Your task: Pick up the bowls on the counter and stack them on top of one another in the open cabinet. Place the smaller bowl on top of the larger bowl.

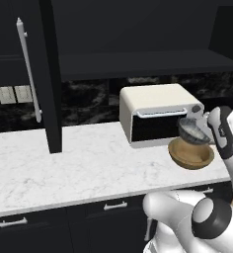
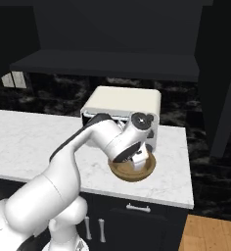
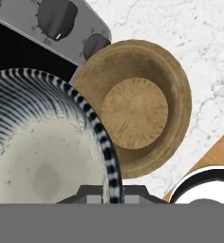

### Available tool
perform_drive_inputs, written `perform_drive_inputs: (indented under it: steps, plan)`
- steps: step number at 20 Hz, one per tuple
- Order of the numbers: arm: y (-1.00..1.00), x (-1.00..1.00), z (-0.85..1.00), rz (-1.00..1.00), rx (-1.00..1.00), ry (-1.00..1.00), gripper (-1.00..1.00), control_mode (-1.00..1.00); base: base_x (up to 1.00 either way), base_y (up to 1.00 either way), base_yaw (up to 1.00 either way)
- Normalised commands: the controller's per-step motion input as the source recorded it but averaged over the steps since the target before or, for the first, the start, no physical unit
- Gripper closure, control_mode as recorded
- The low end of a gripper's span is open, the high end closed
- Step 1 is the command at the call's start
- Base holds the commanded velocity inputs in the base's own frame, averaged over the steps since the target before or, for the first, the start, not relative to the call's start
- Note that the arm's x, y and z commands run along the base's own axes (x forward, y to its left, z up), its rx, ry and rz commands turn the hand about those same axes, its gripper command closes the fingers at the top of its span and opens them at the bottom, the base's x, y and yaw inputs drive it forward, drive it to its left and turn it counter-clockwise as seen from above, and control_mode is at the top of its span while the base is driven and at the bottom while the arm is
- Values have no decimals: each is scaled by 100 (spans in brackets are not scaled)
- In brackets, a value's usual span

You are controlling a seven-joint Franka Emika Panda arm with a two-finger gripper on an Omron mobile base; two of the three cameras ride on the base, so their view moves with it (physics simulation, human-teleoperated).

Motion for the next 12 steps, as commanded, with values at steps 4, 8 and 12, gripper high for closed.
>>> perform_drive_inputs:
  steps: [4,8,12]
  plan:
    - [-9,-4,-42,0,-1,0,100,-100,0,0,0]
    - [0,4,-25,0,-4,0,100,-100,0,0,0]
    - [-4,3,-20,0,-2,0,100,-100,0,0,0]
